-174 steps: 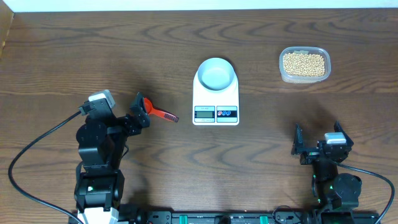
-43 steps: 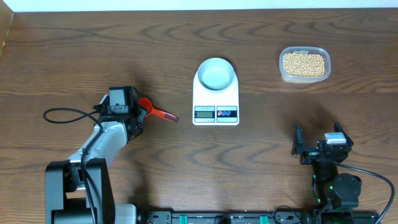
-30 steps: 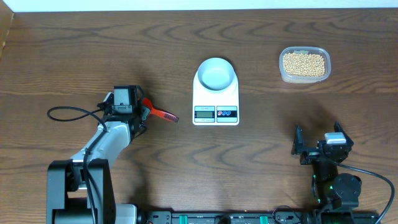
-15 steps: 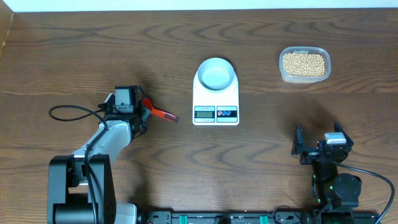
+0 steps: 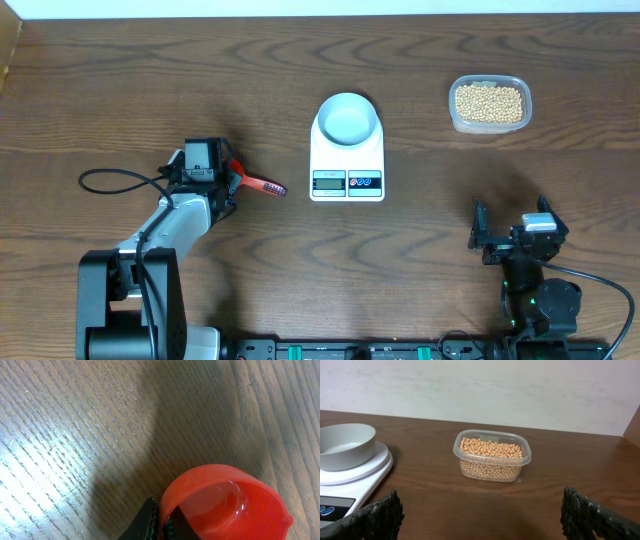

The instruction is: Scoop item into bowl and weigh 50g on scale

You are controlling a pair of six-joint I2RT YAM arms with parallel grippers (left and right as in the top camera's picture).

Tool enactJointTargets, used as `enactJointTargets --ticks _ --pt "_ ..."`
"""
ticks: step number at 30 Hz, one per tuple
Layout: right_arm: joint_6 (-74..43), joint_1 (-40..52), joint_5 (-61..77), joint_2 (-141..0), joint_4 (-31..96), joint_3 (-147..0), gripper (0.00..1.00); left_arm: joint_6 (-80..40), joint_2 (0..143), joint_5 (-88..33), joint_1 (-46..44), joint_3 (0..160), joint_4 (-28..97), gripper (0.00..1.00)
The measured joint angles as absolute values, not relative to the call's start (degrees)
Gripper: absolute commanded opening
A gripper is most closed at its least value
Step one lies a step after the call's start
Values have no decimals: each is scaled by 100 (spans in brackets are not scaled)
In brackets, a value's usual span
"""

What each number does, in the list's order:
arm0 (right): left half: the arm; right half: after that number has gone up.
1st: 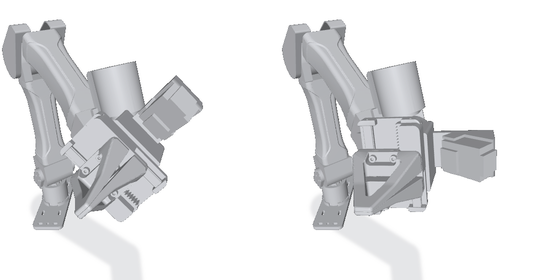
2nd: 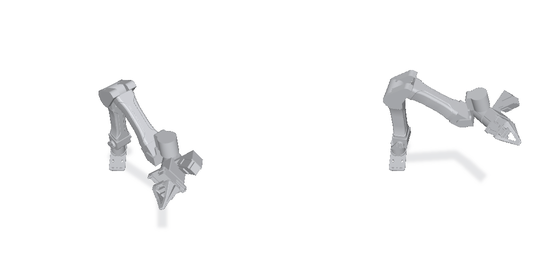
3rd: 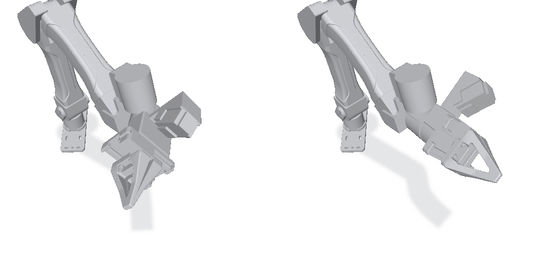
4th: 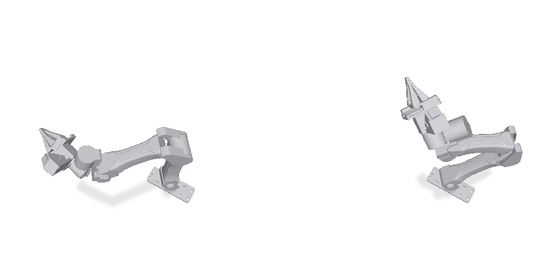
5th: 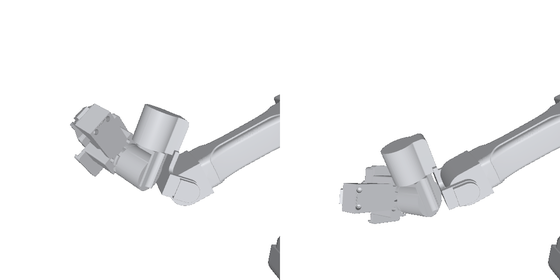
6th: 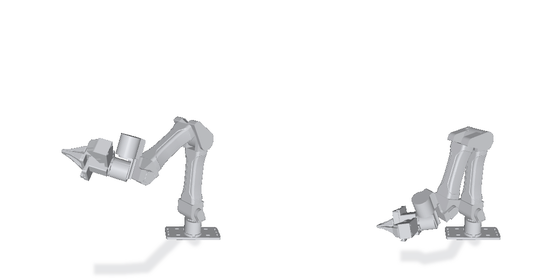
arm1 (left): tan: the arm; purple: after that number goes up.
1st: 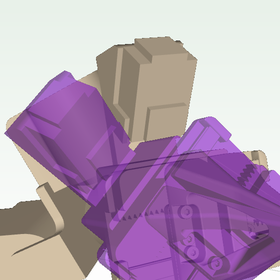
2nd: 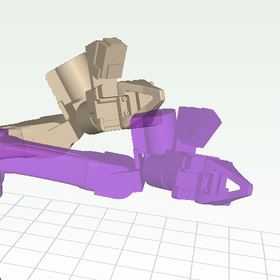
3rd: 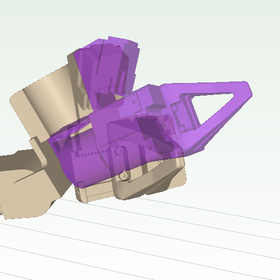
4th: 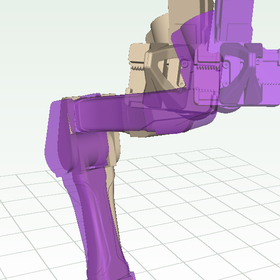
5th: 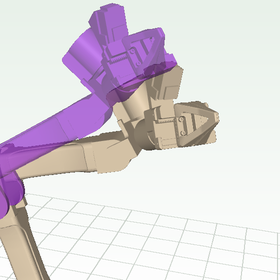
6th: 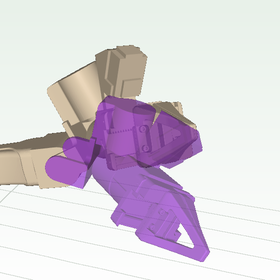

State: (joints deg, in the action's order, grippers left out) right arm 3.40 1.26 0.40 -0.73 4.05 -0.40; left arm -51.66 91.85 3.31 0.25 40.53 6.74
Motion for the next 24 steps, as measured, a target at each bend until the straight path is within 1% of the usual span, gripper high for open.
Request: enactJointTargets --ticks 19,24 --pt "340 126 40 -73 405 -40 99 -5166 9181 329 25 4053 676 7" --pt "340 126 40 -73 405 -40 99 -5166 8952 331 25 4053 679 7"
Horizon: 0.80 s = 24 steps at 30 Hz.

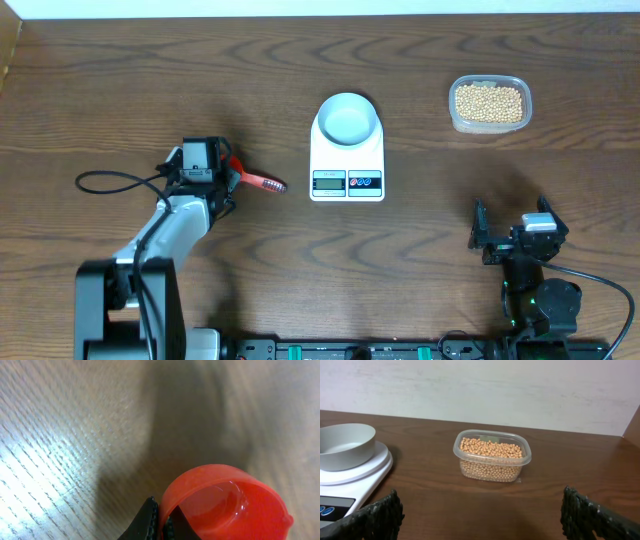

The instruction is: Scoop item into bowl and weigh 50g on scale

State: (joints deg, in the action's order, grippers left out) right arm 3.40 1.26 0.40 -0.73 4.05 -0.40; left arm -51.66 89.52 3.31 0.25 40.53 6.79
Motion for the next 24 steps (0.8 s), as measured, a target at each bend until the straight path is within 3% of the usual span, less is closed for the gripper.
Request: enactJointTargets --ticks 24 --pt "340 126 40 -73 405 -40 99 -5428 8250 467 25 4053 397 7"
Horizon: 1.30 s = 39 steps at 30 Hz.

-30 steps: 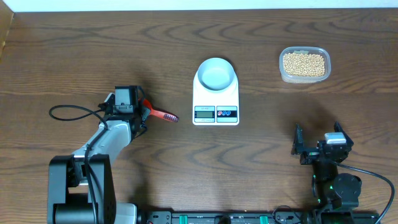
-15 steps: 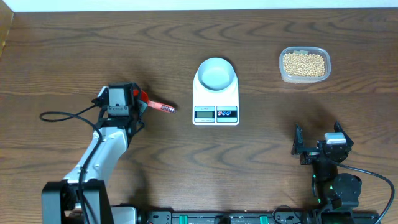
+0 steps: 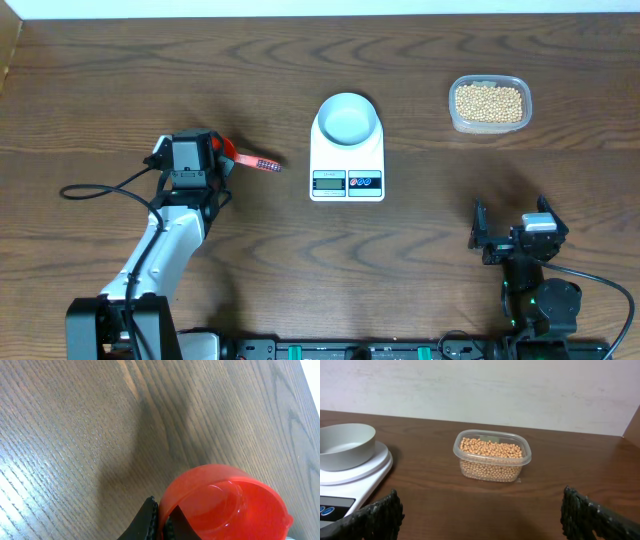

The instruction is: Scoop item into bowl and weigh 50g on scale

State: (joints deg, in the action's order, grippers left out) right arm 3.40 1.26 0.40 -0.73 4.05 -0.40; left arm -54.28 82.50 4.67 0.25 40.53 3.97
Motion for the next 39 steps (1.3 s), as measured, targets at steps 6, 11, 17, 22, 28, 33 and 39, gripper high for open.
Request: enactJointTargets --ticks 6,11,17,22,28,33,39 --pt "340 126 40 -73 405 -40 99 -5446 8250 467 25 4053 397 7" --pt "340 126 40 -73 405 -40 99 -5446 8250 467 25 4053 397 7" --pt "340 126 40 -73 405 -40 99 -5575 8250 467 25 4053 397 7" --pt "340 126 40 -73 405 -40 99 -5677 8250 467 25 4053 397 7" --pt "340 126 40 -73 395 -40 99 -5701 8250 462 25 4053 397 7" --pt "340 126 89 -73 364 -40 99 -5699 8110 462 25 4053 399 7" --pt "338 126 462 -73 357 -40 99 -5693 7620 462 25 4053 399 7"
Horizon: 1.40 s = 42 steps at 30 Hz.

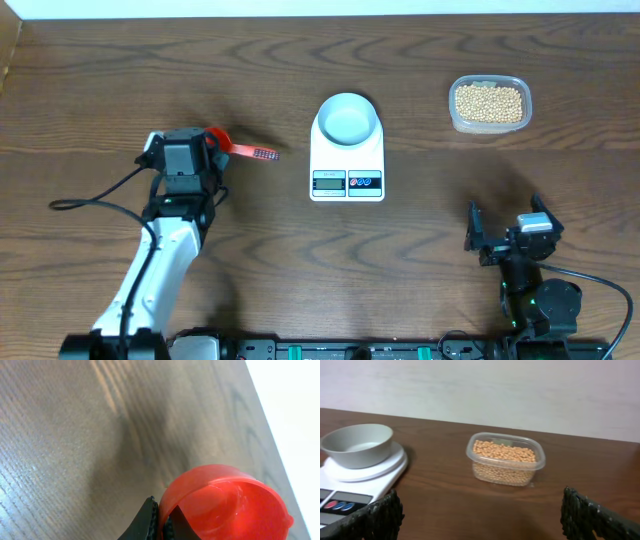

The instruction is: Scoop item into bowl and weigh 50g on scale

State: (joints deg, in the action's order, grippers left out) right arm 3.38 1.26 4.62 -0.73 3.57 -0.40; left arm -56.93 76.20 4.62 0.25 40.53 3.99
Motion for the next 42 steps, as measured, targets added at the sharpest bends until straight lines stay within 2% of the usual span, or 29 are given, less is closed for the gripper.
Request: enactJointTargets --ticks 8,17,27,35,42 --pt "121 126 913 -80 -99 -40 99 -5697 7258 314 25 4053 403 7" --pt "-707 126 1448 -80 -281 -40 99 -5769 6781 -167 -69 4053 607 8" --pt "-1597 126 2021 -167 -508 -40 99 -6180 6405 -292 -794 4053 268 7" --pt "-1741 126 2536 -967 -454 -523 99 -6283 6405 -309 -1057 4053 84 7" --pt "-1761 126 3822 -1881 -714 -1092 99 -6578 6405 -309 -1120 4053 -102 7"
